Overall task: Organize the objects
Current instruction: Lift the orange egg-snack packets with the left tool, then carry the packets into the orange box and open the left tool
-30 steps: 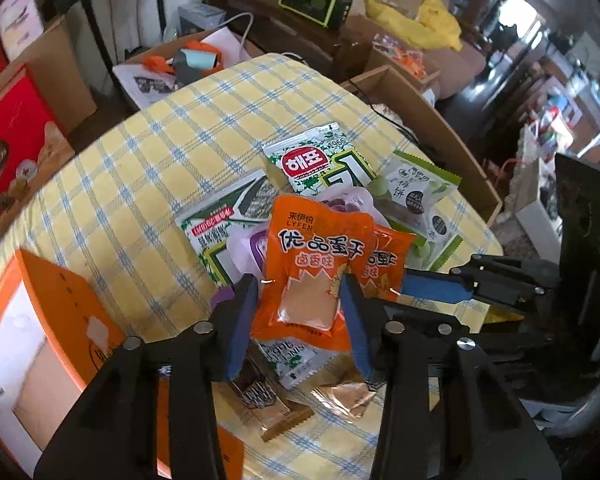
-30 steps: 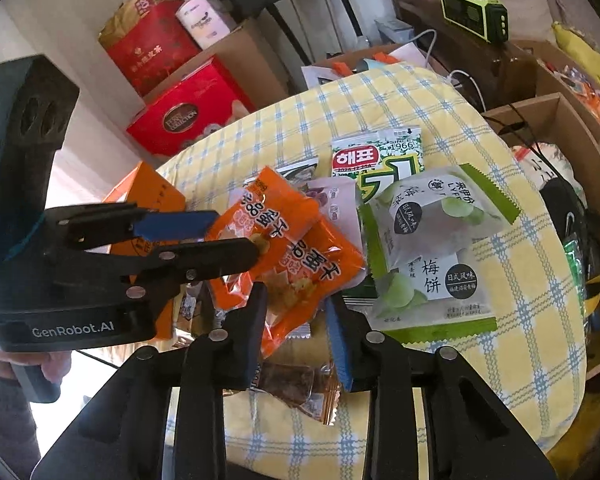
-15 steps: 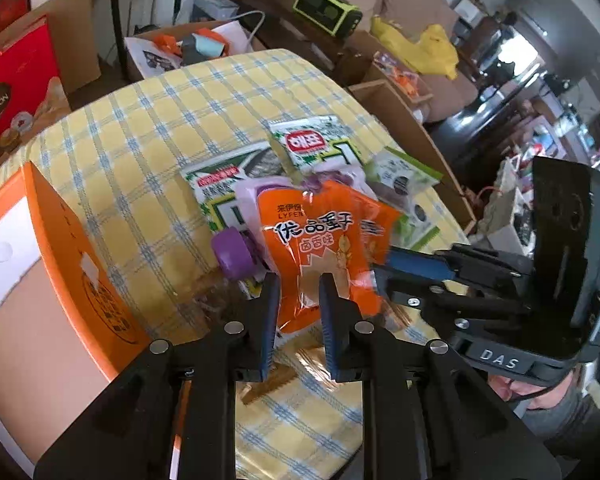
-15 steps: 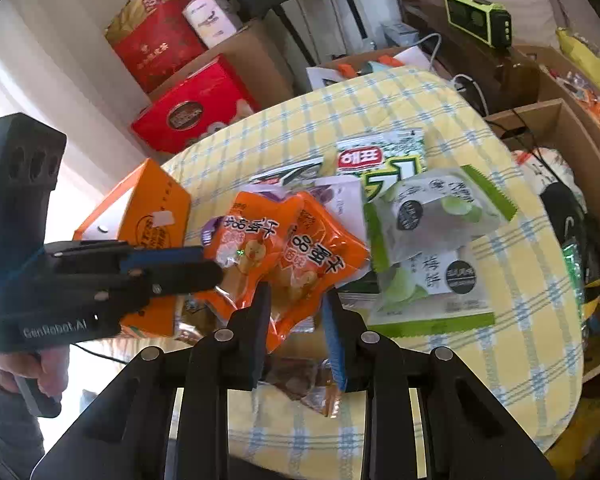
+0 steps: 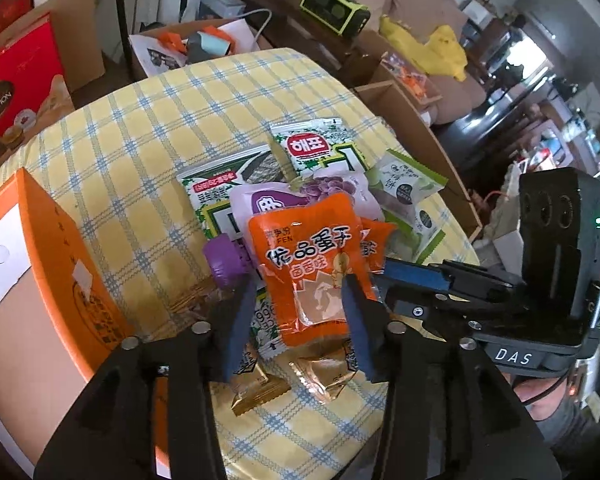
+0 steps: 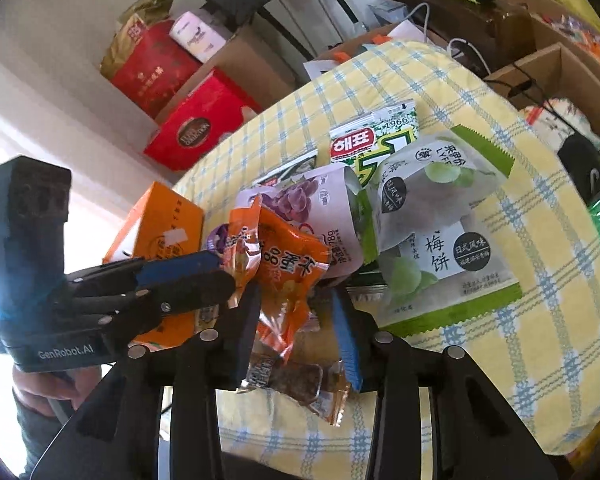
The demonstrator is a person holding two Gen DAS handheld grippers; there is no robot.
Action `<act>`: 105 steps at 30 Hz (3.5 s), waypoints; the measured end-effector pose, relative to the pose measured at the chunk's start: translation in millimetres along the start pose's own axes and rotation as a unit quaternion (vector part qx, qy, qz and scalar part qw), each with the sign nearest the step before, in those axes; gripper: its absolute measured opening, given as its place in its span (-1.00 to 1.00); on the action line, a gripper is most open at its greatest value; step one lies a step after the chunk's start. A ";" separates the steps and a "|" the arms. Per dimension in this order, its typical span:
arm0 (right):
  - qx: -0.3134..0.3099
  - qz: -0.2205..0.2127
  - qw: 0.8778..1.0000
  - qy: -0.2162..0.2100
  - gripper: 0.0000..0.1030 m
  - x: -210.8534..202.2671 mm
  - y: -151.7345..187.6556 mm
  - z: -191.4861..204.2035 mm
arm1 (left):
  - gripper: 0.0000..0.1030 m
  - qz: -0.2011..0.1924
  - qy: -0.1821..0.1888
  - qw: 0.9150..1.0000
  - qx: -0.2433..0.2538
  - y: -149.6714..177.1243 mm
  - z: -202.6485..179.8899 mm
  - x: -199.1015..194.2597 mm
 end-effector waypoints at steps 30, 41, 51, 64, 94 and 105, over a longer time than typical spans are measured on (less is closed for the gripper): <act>0.010 0.007 0.999 -0.052 -0.23 7.6 4.9 -2.0 | -0.08 0.007 -0.044 0.998 0.039 21.5 -14.5 20.1; -0.023 0.002 0.998 -0.055 -0.45 8.3 5.1 19.3 | -0.21 -0.013 -0.046 0.998 0.029 26.7 -13.7 8.2; -0.058 -0.016 0.996 -0.062 -0.46 -14.0 2.2 46.7 | -0.22 -0.052 -0.027 0.998 0.011 23.9 -17.0 -22.4; -0.107 -0.027 0.991 -0.081 -0.46 -36.9 3.7 101.1 | -0.22 -0.103 -0.042 0.994 -0.005 29.9 -14.3 -85.1; -0.181 0.069 0.972 -0.131 -0.46 35.0 55.1 221.9 | -0.22 -0.142 -0.087 0.979 -0.118 120.0 89.1 -162.1; -0.177 0.075 0.978 -0.074 -0.46 70.3 46.9 203.6 | -0.43 -0.109 -0.099 0.974 -0.173 131.1 145.2 -133.2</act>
Point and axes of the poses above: each gripper's, at about its wrist camera, not at the fingertips, and x roughly the way its jaws point, z to its left, y to its underside, the point moved 7 cm from there along x, roughly the way its jaws point, and after that the axes turned 3 degrees about x, right-handed, at the moved point
